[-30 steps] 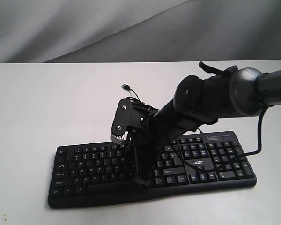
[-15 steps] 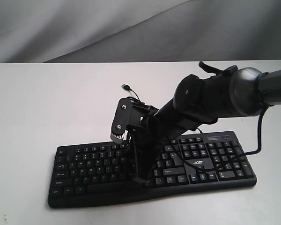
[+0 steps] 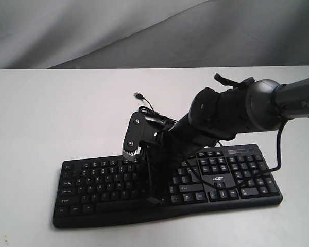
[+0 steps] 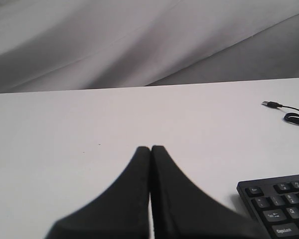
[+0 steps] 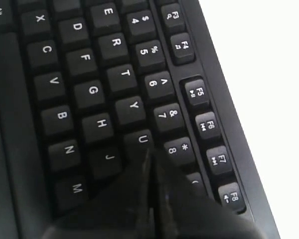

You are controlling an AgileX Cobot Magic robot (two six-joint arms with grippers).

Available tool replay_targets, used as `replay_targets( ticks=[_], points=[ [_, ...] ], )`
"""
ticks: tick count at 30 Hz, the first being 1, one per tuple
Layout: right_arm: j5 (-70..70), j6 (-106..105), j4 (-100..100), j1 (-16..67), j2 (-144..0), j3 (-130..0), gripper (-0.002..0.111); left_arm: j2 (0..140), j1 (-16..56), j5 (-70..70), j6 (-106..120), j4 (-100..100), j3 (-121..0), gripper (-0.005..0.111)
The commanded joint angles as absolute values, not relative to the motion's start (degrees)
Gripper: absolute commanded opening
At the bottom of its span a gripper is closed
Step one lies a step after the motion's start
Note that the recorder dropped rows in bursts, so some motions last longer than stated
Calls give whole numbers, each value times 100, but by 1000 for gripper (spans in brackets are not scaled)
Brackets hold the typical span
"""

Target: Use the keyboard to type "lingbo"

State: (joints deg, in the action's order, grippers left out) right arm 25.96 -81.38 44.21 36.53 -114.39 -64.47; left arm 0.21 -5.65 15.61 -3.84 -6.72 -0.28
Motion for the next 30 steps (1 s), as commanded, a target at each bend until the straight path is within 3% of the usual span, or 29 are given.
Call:
replay_targets(
  ticks=[1,30],
  points=[
    [2574,-8197,4506,3664,-11442,-6482,0,0,-571,1498,-396,-671,0,0],
    [3308,-8136,4601,3998,-11307,-6482,0,0,-571,1498,-396,-671,0,0]
  ],
)
